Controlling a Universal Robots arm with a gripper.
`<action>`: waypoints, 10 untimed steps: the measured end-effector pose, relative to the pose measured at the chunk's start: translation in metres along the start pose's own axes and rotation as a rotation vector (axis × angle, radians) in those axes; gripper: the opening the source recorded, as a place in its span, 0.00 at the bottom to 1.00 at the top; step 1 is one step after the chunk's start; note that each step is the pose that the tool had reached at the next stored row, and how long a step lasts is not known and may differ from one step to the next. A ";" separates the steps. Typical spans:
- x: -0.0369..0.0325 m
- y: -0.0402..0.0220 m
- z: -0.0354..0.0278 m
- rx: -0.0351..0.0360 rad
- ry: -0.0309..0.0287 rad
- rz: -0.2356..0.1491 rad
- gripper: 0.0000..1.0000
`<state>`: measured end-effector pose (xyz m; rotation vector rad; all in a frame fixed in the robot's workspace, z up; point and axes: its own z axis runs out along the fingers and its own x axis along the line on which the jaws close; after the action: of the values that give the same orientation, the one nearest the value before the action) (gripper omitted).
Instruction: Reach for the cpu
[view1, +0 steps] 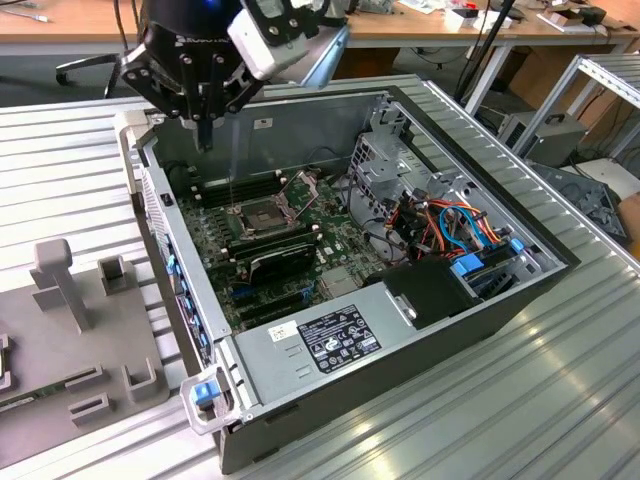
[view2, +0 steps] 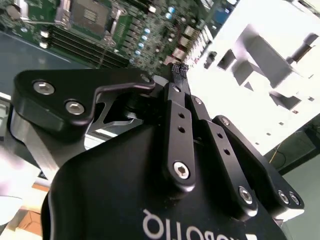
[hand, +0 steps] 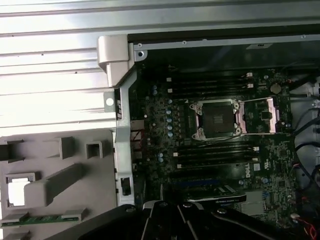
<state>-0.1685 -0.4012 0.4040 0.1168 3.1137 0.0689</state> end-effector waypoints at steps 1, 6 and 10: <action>-0.0147 0.0011 0.0036 0.0002 0.0001 0.000 0.11; -0.0460 0.0052 0.0121 -0.0001 -0.0001 0.000 0.11; -0.0448 0.0052 0.0120 0.0000 0.0000 0.000 0.11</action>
<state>-0.1231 -0.3989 0.3933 0.1166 3.1137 0.0689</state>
